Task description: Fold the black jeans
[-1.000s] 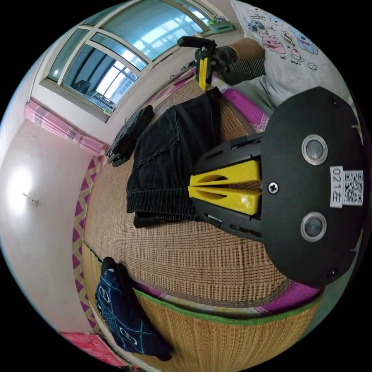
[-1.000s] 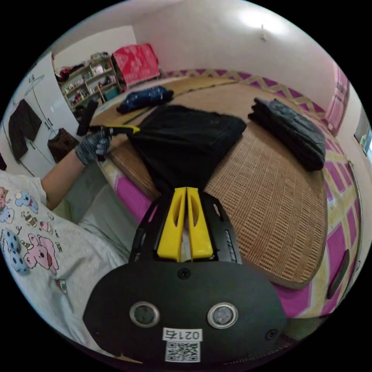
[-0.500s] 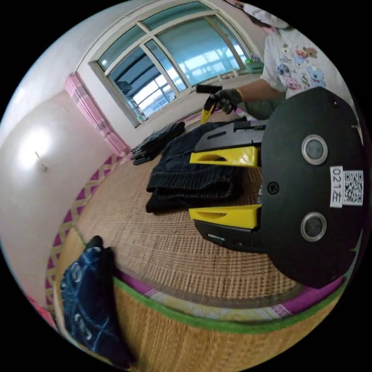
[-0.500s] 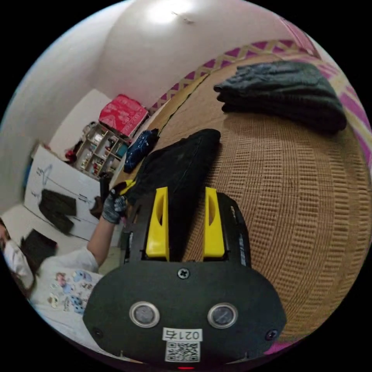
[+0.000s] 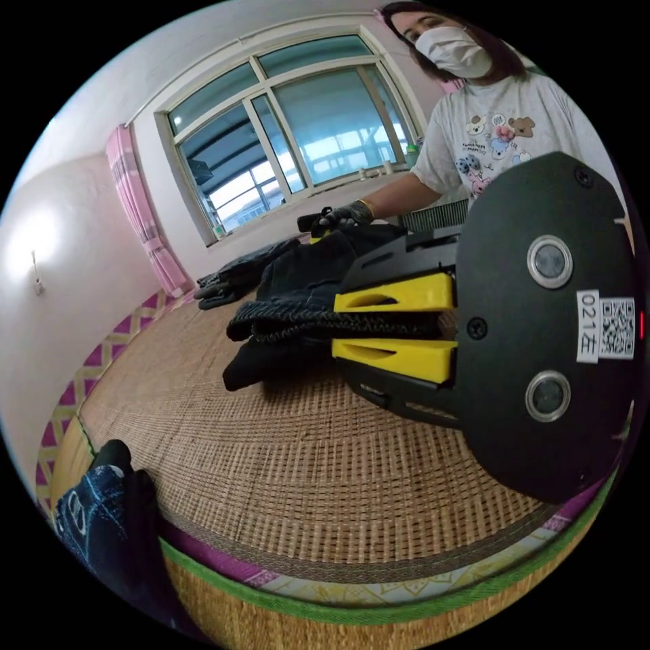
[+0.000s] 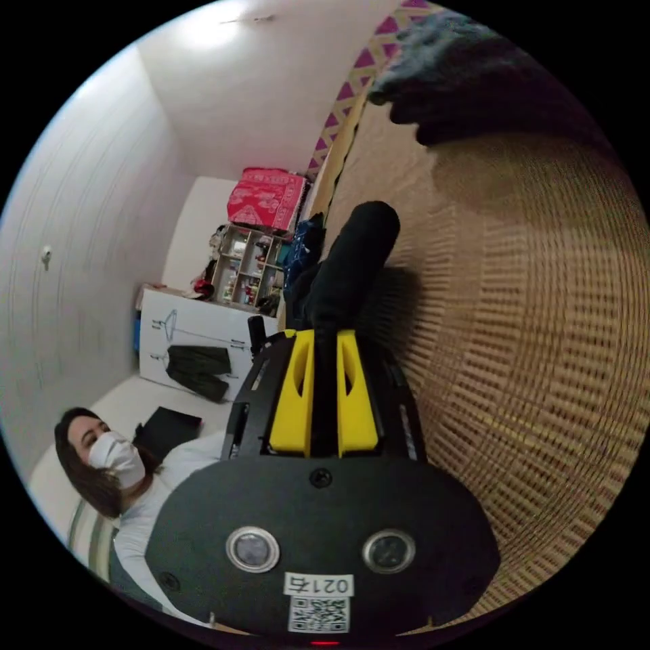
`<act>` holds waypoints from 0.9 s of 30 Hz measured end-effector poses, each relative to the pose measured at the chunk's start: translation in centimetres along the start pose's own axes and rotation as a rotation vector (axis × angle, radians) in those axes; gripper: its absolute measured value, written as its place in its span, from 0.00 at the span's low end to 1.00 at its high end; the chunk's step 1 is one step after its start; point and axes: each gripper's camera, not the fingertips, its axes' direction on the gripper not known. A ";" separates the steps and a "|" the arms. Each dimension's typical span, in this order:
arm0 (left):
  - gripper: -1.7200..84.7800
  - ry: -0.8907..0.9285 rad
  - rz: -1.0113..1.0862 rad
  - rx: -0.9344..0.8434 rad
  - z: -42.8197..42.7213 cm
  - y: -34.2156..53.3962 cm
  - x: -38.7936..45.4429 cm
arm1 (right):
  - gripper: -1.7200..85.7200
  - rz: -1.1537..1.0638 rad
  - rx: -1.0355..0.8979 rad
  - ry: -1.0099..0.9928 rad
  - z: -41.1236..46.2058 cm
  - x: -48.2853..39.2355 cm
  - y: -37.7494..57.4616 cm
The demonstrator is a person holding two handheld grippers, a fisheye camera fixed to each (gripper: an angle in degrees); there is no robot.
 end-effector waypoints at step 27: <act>0.02 -0.479 -0.228 0.823 -30.4 0.4 -6.0 | 0.10 -0.462 -0.122 0.547 27.7 -11.2 -12.7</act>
